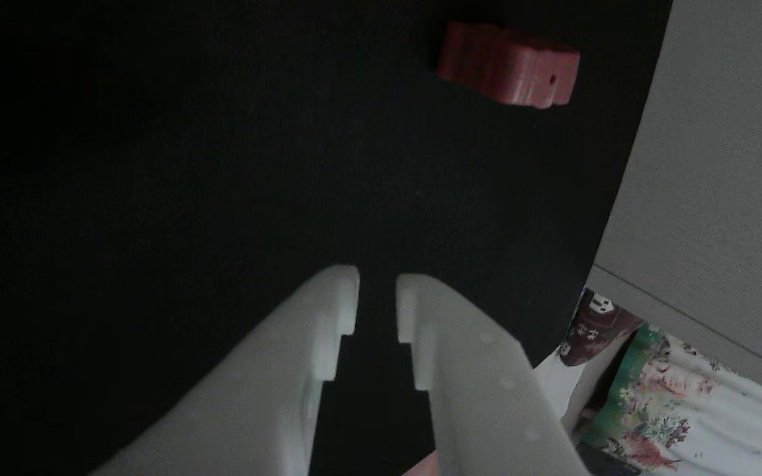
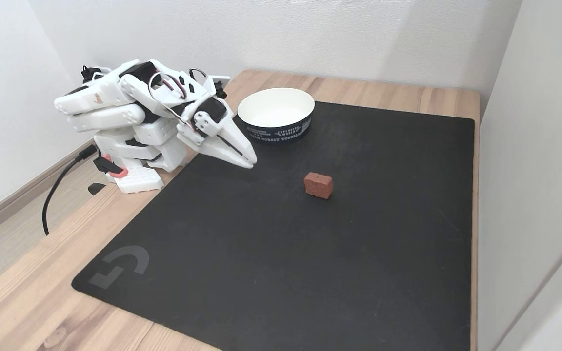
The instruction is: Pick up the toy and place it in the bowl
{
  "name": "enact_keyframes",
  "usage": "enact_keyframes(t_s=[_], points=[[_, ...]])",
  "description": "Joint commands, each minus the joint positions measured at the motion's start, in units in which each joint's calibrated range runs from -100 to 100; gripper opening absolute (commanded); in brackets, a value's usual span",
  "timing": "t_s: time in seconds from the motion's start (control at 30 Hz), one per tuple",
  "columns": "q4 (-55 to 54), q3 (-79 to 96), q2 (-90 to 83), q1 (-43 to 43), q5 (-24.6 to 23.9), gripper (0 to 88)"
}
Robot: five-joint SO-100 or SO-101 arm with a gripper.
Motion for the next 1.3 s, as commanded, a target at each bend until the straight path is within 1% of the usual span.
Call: enact_keyframes(t_s=[0.0, 0.63, 0.8, 0.93, 0.97, 1.1, 1.27], points=[[-0.13, 0.34, -0.5, 0.24, -0.15, 3.1], [0.55, -0.3, -0.33, 0.32, -0.25, 2.5], [4.1, -4.17, 0.0, -0.01, -0.36, 2.5], [3.85, -10.84, 7.0, 0.07, -2.24, 2.4], [3.85, -14.18, 11.26, 0.15, -2.5, 2.3], [3.85, -23.55, 20.68, -0.1, -2.5, 2.3], [3.76, -40.31, 38.77, -0.35, -2.5, 2.4]])
